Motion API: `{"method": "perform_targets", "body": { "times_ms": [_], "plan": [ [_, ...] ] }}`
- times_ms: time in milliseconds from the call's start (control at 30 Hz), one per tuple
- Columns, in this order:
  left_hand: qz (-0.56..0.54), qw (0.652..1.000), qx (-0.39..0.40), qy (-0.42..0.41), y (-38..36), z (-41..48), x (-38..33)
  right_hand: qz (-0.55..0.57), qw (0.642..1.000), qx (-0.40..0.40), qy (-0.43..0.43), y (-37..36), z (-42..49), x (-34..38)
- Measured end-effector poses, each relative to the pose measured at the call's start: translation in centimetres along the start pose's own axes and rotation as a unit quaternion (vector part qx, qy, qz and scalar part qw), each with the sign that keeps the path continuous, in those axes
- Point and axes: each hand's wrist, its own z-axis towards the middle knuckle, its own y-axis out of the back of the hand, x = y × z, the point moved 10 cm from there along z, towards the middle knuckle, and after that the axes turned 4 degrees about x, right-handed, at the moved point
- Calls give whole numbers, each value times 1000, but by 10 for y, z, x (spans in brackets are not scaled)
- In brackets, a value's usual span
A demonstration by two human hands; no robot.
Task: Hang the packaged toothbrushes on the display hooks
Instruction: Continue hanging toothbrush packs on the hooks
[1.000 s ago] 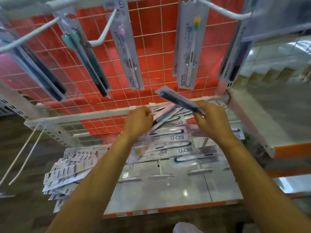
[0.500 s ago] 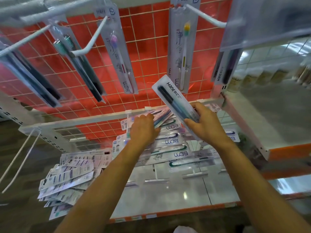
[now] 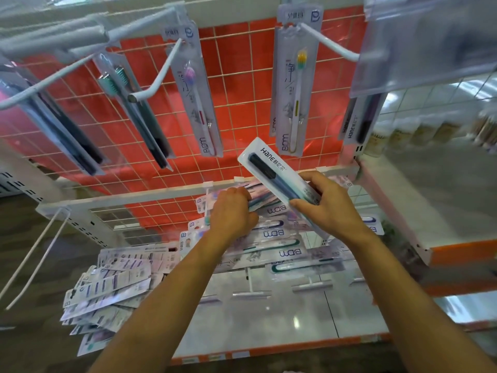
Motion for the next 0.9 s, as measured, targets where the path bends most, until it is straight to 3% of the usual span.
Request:
{"method": "perform_targets", "body": {
  "times_ms": [267, 333, 400, 600, 733, 900],
  "plan": [
    [-42, 998, 32, -23, 19, -21, -1, 28, 999, 23, 38, 1, -4, 16],
    [-109, 993, 46, -29, 26, -26, 5, 20, 997, 58, 36, -5, -4, 16],
    [-190, 978, 65, -53, 36, -31, 7, -25, 993, 108, 36, -14, -5, 18],
    [-160, 980, 112, -37, 52, -44, 29, -185, 949, 238, 95, -40, -21, 49],
    [-293, 943, 159, 2, 43, -61, 33, -246, 925, 266, 114, -58, -22, 62],
    [-313, 925, 214, 38, 31, -81, 46, -295, 905, 278, 131, -75, -20, 72]
  ]
}}
